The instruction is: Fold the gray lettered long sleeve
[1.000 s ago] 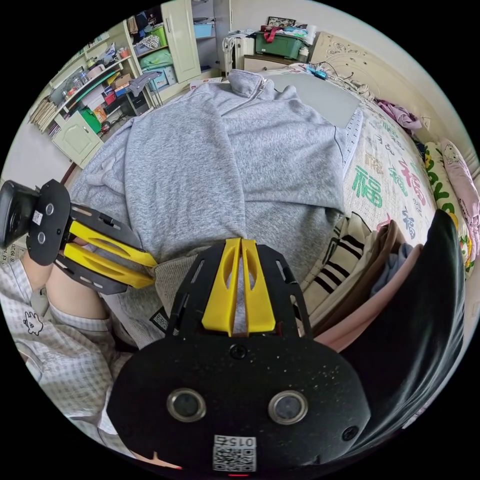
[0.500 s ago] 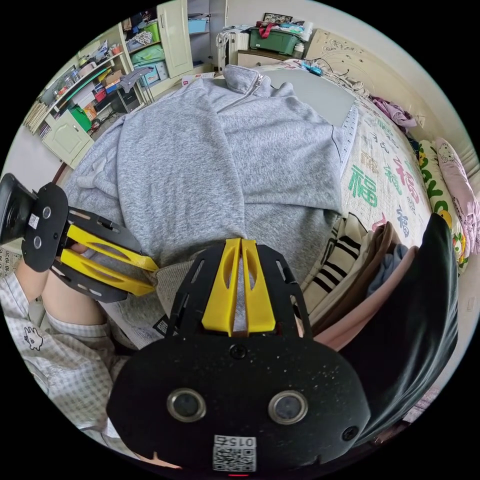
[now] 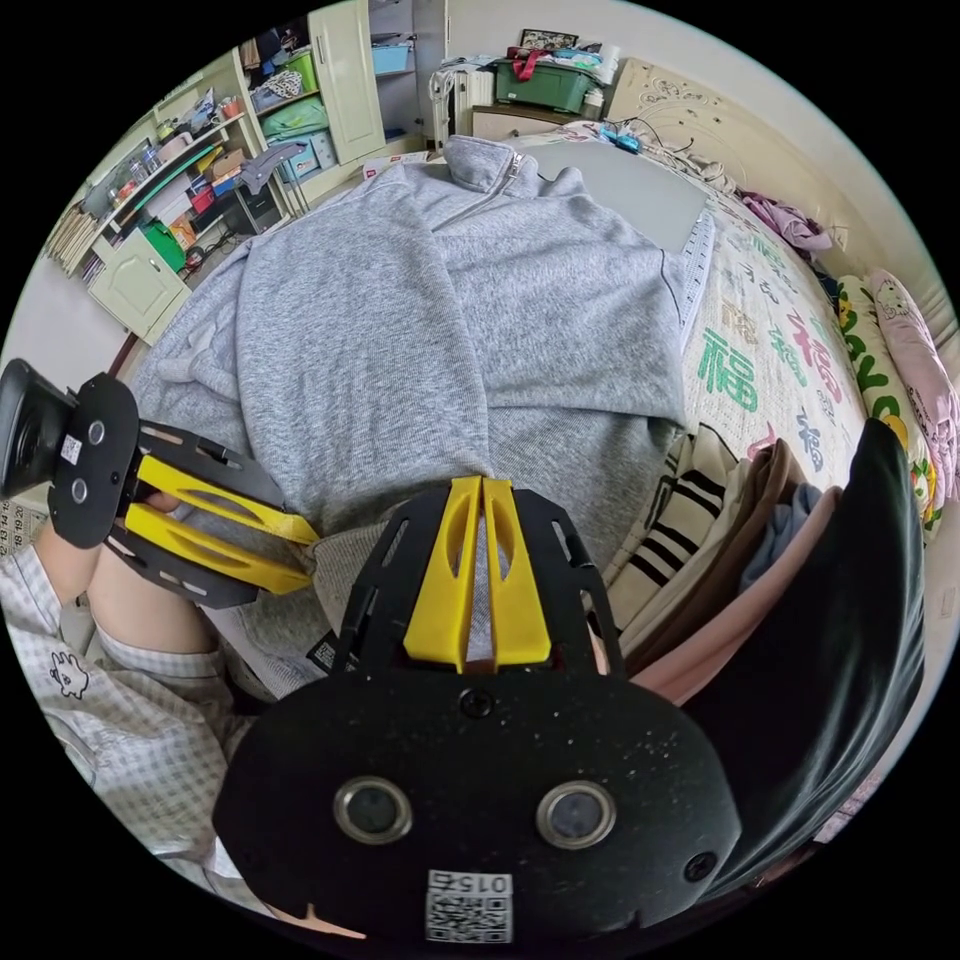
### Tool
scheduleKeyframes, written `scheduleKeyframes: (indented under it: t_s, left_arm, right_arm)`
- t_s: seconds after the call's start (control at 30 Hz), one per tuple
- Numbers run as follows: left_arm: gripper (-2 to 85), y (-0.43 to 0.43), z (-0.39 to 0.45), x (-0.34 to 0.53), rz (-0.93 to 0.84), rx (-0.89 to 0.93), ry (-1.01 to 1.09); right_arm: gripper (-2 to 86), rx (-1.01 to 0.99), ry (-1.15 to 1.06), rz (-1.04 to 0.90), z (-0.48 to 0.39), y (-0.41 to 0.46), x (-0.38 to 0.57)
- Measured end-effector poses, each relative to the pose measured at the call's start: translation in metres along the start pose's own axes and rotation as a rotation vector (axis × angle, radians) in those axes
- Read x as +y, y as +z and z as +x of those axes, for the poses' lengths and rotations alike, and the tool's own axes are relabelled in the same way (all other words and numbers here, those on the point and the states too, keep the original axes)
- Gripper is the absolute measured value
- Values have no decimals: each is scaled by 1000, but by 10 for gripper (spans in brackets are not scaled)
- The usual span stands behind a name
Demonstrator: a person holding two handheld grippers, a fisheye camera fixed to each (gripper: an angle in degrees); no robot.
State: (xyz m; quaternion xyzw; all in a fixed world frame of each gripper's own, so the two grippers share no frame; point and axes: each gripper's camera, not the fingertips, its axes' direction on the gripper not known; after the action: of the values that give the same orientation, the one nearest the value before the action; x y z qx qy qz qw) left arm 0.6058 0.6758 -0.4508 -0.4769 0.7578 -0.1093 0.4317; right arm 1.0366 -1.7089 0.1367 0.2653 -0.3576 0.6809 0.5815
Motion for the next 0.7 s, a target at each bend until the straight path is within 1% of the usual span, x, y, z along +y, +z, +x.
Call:
scheduleKeyframes:
  t_s: [0.27, 0.5, 0.63, 0.7]
  left_arm:
    - [53, -11, 0, -12, 1, 8, -4]
    - [54, -21, -5, -23, 3, 31, -17]
    - [54, -28, -10, -30, 7, 55, -31]
    - [55, -32, -10, -33, 10, 51, -31]
  right_arm:
    - [-4, -1, 3, 2, -25, -11, 10]
    - [-4, -7, 50, 12, -47, -28, 16]
    - [-3, -61, 127, 80, -46, -39, 28]
    - [0, -178, 225, 61, -29, -48, 31]
